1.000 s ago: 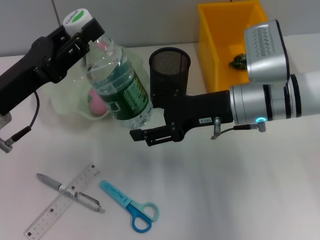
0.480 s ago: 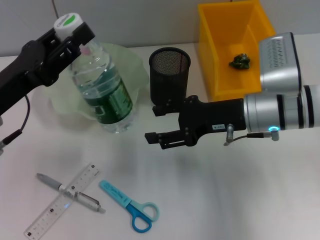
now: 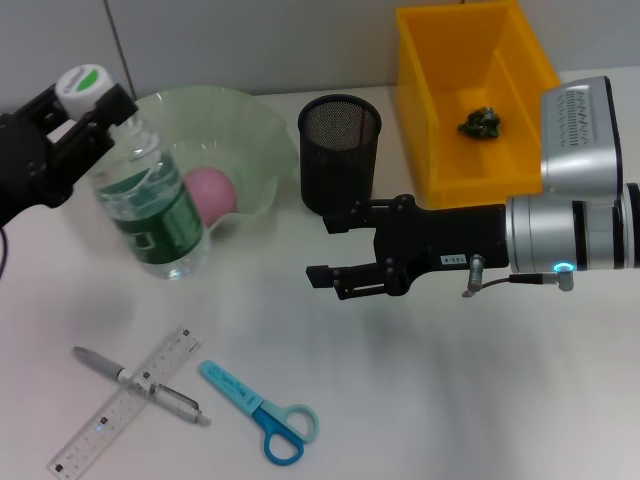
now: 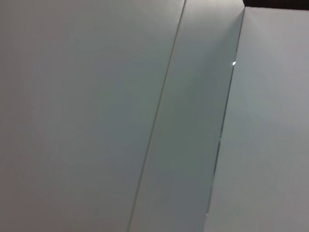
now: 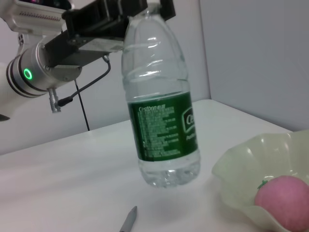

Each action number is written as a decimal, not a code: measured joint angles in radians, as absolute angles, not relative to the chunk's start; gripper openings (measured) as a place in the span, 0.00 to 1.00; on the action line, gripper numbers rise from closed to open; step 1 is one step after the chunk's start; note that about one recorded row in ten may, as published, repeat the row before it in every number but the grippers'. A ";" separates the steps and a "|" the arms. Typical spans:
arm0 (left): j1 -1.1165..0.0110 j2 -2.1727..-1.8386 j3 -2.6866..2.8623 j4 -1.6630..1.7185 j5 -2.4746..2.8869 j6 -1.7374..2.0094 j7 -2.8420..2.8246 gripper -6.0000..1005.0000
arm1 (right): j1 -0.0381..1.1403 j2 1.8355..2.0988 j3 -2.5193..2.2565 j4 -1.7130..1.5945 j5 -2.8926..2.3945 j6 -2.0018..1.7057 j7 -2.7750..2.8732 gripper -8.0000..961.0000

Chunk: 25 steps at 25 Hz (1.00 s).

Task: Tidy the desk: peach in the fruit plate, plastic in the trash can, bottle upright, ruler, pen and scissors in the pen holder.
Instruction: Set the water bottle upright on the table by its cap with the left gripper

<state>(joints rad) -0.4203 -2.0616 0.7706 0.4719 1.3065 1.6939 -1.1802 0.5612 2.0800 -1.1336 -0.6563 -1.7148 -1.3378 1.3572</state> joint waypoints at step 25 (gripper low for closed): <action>-0.357 -2.068 0.762 0.428 1.300 1.456 -0.977 0.44 | 0.516 2.082 -1.144 -0.650 -1.713 -1.388 1.295 0.80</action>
<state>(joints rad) -0.3573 -2.0683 0.7621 0.4277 1.2997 1.4556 -0.9768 0.5164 2.0824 -1.1443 -0.6501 -1.7133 -1.3876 1.2951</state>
